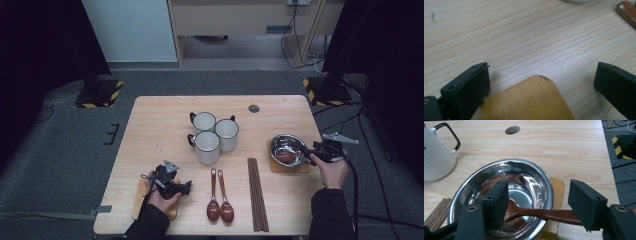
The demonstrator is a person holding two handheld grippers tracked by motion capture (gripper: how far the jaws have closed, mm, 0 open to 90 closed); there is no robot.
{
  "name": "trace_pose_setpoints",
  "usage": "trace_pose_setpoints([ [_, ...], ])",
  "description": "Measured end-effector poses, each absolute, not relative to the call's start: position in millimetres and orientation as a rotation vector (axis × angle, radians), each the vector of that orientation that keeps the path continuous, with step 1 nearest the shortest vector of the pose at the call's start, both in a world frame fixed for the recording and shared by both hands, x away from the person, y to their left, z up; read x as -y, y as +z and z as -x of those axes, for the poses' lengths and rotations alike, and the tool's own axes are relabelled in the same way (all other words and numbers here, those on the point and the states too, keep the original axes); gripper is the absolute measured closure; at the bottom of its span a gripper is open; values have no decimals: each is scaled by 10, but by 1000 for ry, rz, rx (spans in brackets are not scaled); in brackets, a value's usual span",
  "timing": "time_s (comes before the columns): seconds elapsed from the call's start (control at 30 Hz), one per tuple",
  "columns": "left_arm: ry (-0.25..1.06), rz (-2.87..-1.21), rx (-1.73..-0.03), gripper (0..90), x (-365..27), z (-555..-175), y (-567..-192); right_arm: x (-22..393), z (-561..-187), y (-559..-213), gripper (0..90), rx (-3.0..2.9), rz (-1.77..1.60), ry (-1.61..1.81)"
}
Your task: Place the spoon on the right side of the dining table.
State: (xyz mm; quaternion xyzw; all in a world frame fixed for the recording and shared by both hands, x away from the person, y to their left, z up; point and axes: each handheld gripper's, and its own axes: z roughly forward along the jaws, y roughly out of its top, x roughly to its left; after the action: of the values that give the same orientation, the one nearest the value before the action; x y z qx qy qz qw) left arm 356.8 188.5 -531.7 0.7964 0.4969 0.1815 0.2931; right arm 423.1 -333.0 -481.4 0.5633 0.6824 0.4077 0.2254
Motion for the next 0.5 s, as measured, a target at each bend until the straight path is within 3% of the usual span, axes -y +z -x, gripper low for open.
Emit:
trace_pose_setpoints([
  [0.5,484,-2122,-1324,0,-1885,-3568,-5317,3318,-4135,-4802,330,-1922,-1584,1093],
])
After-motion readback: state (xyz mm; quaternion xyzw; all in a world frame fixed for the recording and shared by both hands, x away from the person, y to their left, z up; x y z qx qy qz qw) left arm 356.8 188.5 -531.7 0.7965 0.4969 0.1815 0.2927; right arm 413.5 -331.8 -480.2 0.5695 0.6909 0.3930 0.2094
